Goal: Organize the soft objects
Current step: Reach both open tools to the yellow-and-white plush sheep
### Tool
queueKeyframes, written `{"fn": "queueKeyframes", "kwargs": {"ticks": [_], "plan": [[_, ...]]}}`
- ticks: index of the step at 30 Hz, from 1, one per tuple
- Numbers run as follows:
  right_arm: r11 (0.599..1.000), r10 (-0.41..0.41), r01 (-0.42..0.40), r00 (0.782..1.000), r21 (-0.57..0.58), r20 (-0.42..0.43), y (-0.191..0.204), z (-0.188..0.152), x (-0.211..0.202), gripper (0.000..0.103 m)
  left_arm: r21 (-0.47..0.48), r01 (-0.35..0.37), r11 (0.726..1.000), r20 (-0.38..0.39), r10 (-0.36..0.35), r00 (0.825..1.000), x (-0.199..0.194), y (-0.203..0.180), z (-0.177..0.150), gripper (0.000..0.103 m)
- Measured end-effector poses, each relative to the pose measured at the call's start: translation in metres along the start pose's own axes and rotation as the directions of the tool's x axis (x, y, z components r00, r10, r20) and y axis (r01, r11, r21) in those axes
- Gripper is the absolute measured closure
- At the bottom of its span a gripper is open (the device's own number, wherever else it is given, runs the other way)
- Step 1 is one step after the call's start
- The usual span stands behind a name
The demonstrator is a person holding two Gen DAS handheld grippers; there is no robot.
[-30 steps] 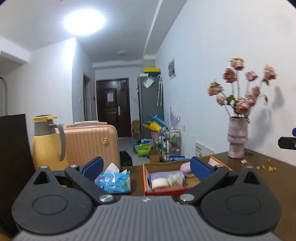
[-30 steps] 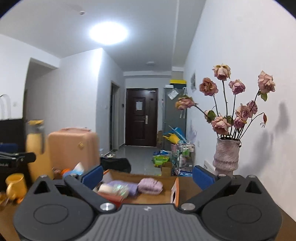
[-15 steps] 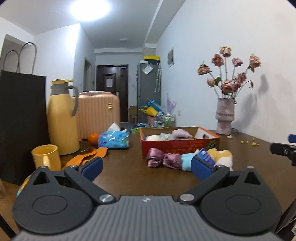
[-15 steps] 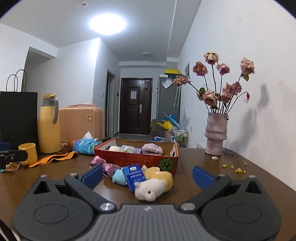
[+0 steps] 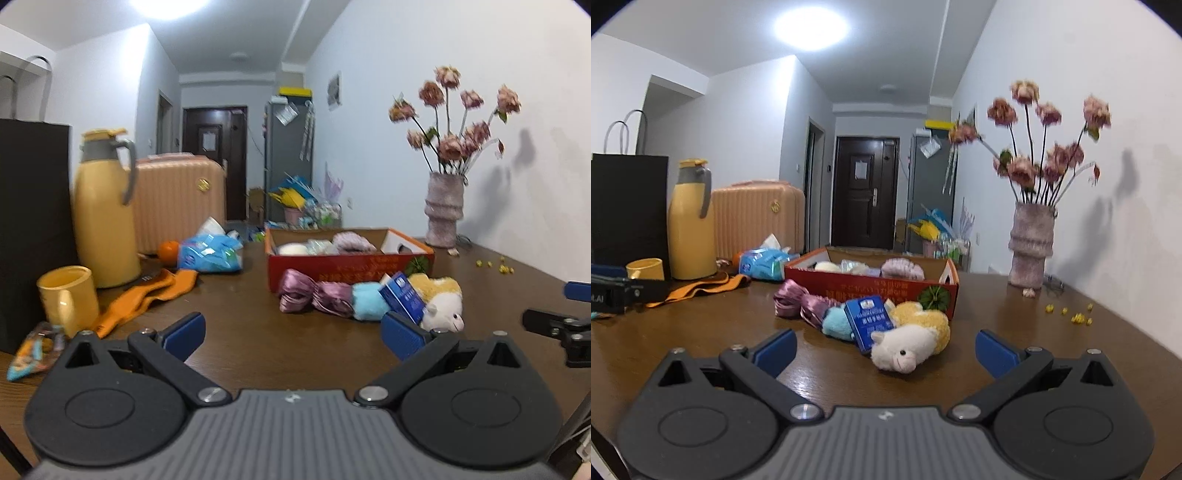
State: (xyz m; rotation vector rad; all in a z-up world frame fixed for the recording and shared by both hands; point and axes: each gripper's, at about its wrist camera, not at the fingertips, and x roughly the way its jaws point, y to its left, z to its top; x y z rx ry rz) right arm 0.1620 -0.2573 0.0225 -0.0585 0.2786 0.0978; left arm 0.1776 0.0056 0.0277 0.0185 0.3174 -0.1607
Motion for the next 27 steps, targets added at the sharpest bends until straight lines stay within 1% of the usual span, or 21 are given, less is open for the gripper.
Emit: {"fn": "queueKeyframes", "kwargs": {"ticks": [3,6,7,10,11,12,14,16,19,21,22,24,26,27], "plan": [[1.0,0.009,-0.008,0.999,0.019,-0.054,-0.005,-0.003,0.026,0.001,0.019,0.027,0.999,-0.037,-0.026,0.999,0.022,-0.01,-0.001,0.0],[0.999,-0.01,0.017,0.988,0.04,-0.156,-0.011,-0.006,0.068,0.002,0.037,0.036,0.999,-0.07,-0.033,0.997,0.047,-0.02,0.001,0.0],[0.998,-0.003,0.015,0.985,0.066,-0.175,-0.015,-0.007,0.083,0.002,0.04,0.04,0.998,-0.076,-0.037,0.996,0.054,-0.023,0.002,0.0],[0.985,0.045,-0.008,0.975,0.171,-0.217,-0.025,-0.006,0.121,0.004,0.05,0.052,0.997,-0.095,-0.047,0.994,0.078,-0.033,0.006,0.0],[0.98,0.056,-0.01,0.972,0.2,-0.228,-0.027,-0.006,0.133,0.007,0.056,0.058,0.997,-0.103,-0.052,0.993,0.087,-0.037,0.007,0.0],[0.976,0.056,-0.003,0.969,0.216,-0.24,-0.029,-0.005,0.145,0.01,0.062,0.06,0.996,-0.109,-0.053,0.993,0.093,-0.04,0.008,0.0],[0.975,0.026,0.035,0.963,0.221,-0.268,-0.031,-0.003,0.166,0.012,0.068,0.073,0.995,-0.118,-0.065,0.991,0.106,-0.046,0.01,0.0],[0.975,0.016,0.049,0.957,0.217,-0.289,-0.033,-0.002,0.182,0.014,0.061,0.096,0.993,-0.136,-0.087,0.987,0.121,-0.051,0.012,0.0],[0.976,0.002,0.063,0.954,0.208,-0.3,-0.039,-0.002,0.195,0.023,0.047,0.126,0.991,-0.166,-0.116,0.979,0.142,-0.061,0.013,0.0],[0.973,-0.027,0.094,0.954,0.211,-0.3,-0.047,-0.003,0.198,0.038,0.037,0.137,0.99,-0.191,-0.127,0.973,0.156,-0.068,0.012,0.0],[0.969,-0.055,0.124,0.951,0.214,-0.303,-0.054,-0.004,0.199,0.041,0.031,0.143,0.989,-0.2,-0.134,0.971,0.16,-0.071,0.012,0.0],[0.961,-0.085,0.161,0.946,0.225,-0.314,-0.068,-0.007,0.201,0.042,0.016,0.162,0.987,-0.214,-0.155,0.964,0.167,-0.076,0.011,0.0],[0.956,-0.069,0.154,0.945,0.249,-0.32,-0.081,-0.009,0.203,0.043,0.005,0.179,0.984,-0.228,-0.173,0.958,0.172,-0.081,0.01,0.0],[0.956,-0.057,0.144,0.946,0.254,-0.32,-0.085,-0.009,0.204,0.045,0.006,0.183,0.983,-0.234,-0.177,0.956,0.173,-0.085,0.01,0.0]]}}
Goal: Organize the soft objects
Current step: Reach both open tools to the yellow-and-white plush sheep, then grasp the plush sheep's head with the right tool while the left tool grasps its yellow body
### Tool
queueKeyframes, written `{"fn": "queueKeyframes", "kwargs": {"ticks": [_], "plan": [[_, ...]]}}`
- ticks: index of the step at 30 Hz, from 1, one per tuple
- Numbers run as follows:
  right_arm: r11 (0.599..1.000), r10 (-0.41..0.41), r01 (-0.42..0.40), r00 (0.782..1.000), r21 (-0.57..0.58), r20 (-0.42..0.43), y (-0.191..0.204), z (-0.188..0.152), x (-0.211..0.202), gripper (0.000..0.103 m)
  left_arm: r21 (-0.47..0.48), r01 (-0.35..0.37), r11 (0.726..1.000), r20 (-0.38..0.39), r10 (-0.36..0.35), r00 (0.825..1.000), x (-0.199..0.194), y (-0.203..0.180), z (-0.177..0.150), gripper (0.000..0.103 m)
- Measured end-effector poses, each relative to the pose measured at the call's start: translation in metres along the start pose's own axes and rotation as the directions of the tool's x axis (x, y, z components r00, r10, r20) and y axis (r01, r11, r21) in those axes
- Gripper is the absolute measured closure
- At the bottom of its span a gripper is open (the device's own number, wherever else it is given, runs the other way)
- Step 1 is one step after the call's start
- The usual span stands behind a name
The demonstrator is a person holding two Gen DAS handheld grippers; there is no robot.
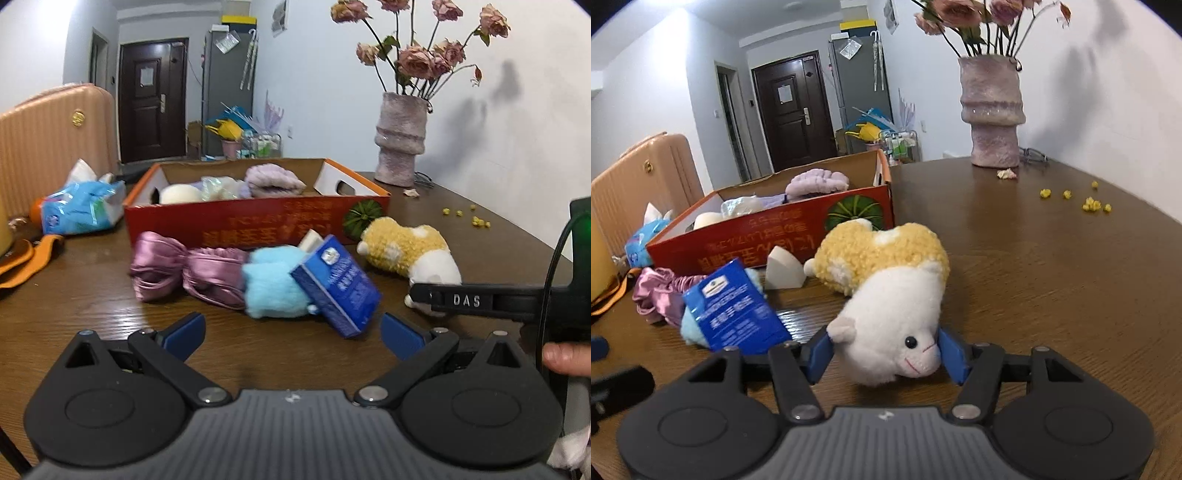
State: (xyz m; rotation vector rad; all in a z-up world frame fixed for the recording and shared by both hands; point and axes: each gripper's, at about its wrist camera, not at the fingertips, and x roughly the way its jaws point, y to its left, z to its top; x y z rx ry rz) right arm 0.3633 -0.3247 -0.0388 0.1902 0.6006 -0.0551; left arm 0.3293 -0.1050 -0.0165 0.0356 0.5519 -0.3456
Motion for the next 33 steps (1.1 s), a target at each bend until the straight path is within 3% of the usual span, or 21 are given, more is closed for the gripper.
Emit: {"fn": "queueKeyframes", "kwargs": {"ticks": [6,10,16,20,22,25,27,33], "plan": [[0.997,0.037,-0.035,0.999,-0.073,0.023,-0.005,0.007,-0.01,0.052,0.023,0.0,1.0,0.004,0.0,1.0,-0.006,-0.013,0.0,0.0],[0.989,0.058,-0.054,0.998,-0.135,0.024,-0.011,-0.013,-0.042,0.052,0.029,0.001,1.0,0.0,-0.001,1.0,-0.017,-0.019,-0.005,0.0],[0.932,0.269,-0.266,0.963,-0.247,-0.022,-0.024,-0.064,-0.111,0.048,0.027,0.068,0.997,0.006,-0.068,0.998,-0.038,-0.036,-0.017,0.0],[0.938,0.266,-0.251,0.963,-0.239,0.032,-0.029,-0.071,-0.136,0.041,0.012,0.144,0.99,0.012,-0.144,0.99,-0.045,-0.049,-0.019,0.0],[0.947,0.268,-0.252,0.962,-0.198,0.058,-0.036,-0.069,-0.139,0.04,0.02,0.176,0.984,0.026,-0.176,0.984,-0.043,-0.056,-0.02,0.005],[0.953,0.259,-0.245,0.964,-0.18,0.061,-0.042,-0.068,-0.135,0.041,0.005,0.215,0.977,-0.004,-0.215,0.977,-0.032,-0.061,-0.022,0.021],[0.958,0.242,-0.229,0.969,-0.173,0.054,-0.042,-0.069,-0.132,0.041,-0.014,0.228,0.974,-0.039,-0.228,0.973,-0.022,-0.062,-0.024,0.039],[0.96,0.272,-0.268,0.962,-0.078,0.033,-0.054,-0.07,-0.12,0.041,-0.084,0.279,0.957,-0.062,-0.284,0.957,-0.007,-0.055,-0.03,0.047]]}}
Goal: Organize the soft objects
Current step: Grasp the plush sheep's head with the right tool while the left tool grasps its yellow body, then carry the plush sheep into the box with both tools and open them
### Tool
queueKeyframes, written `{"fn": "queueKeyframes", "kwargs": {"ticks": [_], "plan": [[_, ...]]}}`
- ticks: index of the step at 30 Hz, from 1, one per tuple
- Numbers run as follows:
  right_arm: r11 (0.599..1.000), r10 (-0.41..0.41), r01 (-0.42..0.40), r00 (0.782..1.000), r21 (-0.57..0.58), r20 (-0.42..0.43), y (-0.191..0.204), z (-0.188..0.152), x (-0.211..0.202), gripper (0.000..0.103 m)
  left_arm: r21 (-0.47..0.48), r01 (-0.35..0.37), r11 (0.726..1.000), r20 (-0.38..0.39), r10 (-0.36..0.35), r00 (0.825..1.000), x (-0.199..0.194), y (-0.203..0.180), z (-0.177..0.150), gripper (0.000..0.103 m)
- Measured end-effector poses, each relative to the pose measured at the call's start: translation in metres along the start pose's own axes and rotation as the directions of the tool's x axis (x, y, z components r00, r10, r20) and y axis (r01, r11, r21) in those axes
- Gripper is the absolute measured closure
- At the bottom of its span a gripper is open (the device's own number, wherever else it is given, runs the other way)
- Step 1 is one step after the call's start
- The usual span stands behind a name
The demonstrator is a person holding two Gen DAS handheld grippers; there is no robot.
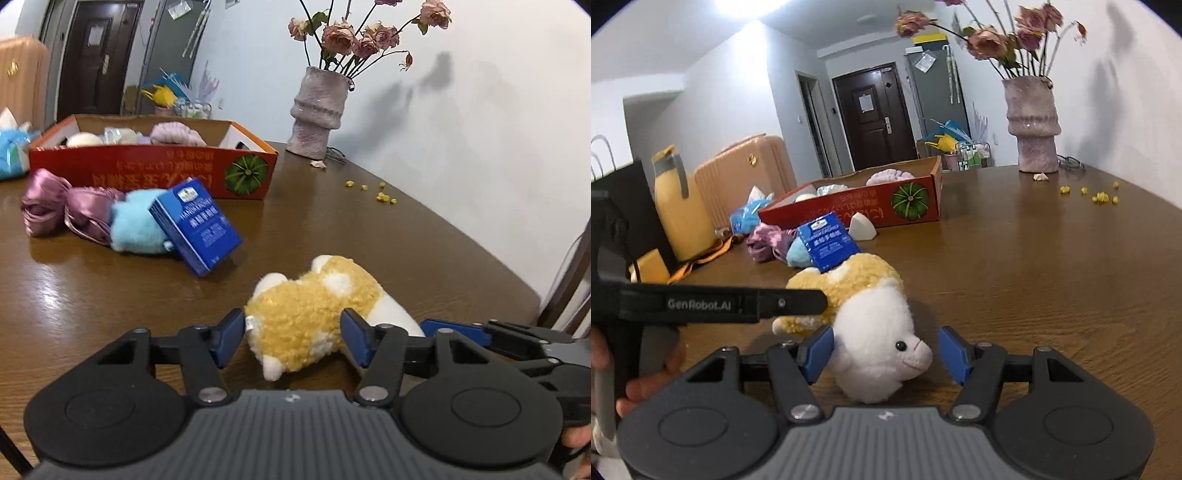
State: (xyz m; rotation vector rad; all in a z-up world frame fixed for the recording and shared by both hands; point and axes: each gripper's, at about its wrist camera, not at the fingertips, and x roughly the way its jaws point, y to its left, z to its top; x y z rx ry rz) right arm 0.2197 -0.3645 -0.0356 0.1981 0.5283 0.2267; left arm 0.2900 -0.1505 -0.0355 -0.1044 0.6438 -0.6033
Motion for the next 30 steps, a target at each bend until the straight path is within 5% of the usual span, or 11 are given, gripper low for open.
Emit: {"fn": "queueKeyframes", "kwargs": {"ticks": [13,24,30], "plan": [[0.998,0.052,-0.054,0.998,0.033,0.043,-0.001,0.014,0.008,0.05,-0.088,0.047,0.995,0.076,-0.041,0.996,-0.009,0.017,0.025,0.056],[0.998,0.041,-0.035,0.991,-0.045,0.126,0.002,0.161,0.095,0.051,-0.047,0.02,0.999,0.183,-0.011,0.983,0.048,0.065,0.185,0.056],[1.0,0.014,-0.015,0.999,0.009,0.047,-0.02,0.217,0.192,0.051,-0.083,-0.018,0.996,0.105,0.026,0.994,0.132,0.112,0.238,0.056]]}}
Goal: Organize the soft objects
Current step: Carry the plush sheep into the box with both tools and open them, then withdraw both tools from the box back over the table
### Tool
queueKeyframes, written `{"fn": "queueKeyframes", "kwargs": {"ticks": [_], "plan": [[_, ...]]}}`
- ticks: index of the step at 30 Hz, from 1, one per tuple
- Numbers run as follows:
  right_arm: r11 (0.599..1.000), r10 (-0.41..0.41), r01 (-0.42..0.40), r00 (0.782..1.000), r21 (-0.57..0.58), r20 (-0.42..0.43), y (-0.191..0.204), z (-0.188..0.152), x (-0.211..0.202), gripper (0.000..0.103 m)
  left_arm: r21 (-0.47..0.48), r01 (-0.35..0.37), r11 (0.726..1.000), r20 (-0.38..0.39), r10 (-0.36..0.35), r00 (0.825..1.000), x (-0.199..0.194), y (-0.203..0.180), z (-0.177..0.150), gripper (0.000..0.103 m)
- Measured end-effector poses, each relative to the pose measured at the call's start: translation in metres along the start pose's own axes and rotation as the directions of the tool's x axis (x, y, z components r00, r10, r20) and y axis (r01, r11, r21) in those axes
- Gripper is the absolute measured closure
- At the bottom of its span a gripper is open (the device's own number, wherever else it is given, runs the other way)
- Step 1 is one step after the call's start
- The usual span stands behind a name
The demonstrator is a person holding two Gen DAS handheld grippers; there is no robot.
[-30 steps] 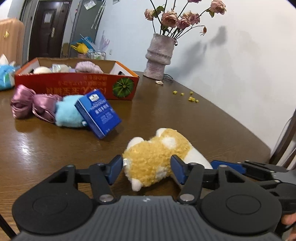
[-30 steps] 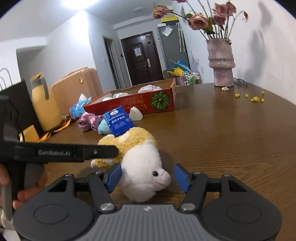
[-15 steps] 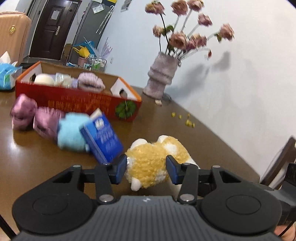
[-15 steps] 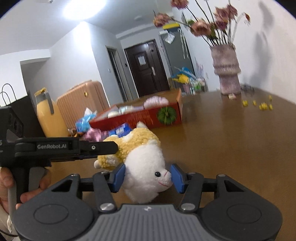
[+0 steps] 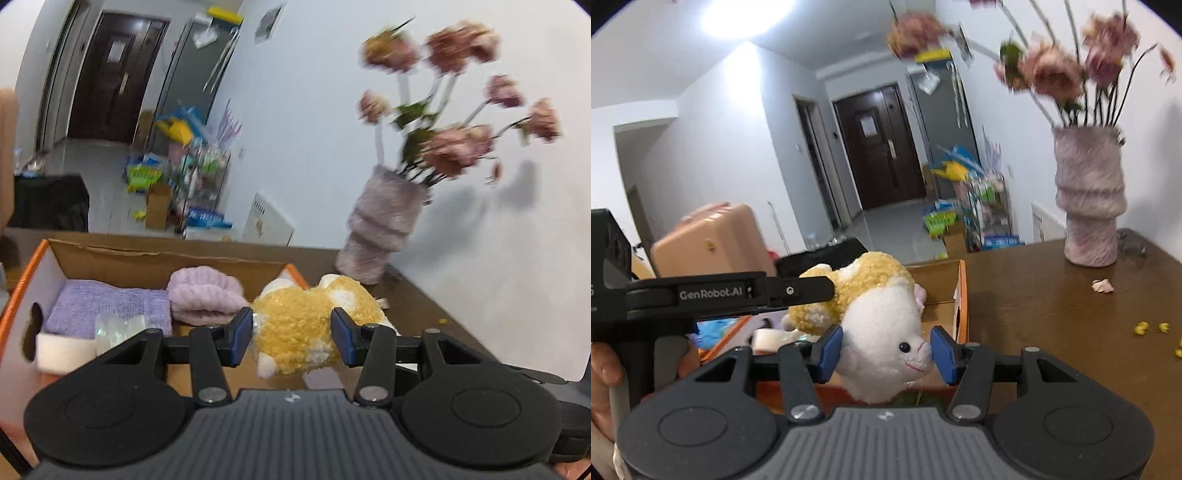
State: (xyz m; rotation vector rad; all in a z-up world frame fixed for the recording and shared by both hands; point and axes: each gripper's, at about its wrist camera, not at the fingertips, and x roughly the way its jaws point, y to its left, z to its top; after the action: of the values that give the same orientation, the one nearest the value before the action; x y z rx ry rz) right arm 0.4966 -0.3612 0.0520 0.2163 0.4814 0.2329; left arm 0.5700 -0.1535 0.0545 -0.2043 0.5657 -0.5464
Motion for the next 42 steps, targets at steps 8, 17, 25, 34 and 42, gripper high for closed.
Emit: {"fn": "queueKeyframes", "kwargs": {"ticks": [8,17,25,34,42], "plan": [[0.993,-0.116,0.115,0.989,-0.019,-0.093,-0.004,0.003,0.075,0.051,-0.01,-0.061,0.998,-0.112,0.059,0.992,0.069,0.027,-0.002,0.056],[0.967,-0.211,0.195,0.974,-0.165,-0.082,0.019,-0.005,0.072,0.052,0.061,-0.107,0.992,-0.098,0.112,0.989,0.058,0.025,-0.008,0.047],[0.969,-0.17,0.174,0.985,-0.176,0.038,0.036,0.042,0.003,0.033,0.096,-0.297,0.95,0.025,0.296,0.955,-0.044,0.023,0.024,0.036],[0.963,-0.081,0.127,0.977,-0.236,0.196,0.081,0.045,-0.099,0.015,0.158,-0.454,0.877,0.308,0.393,0.866,-0.197,-0.015,-0.003,0.002],[0.969,-0.045,0.112,0.956,-0.219,0.29,0.107,-0.017,-0.18,0.013,0.16,-0.471,0.867,0.387,0.384,0.838,-0.292,-0.034,-0.077,0.0]]}}
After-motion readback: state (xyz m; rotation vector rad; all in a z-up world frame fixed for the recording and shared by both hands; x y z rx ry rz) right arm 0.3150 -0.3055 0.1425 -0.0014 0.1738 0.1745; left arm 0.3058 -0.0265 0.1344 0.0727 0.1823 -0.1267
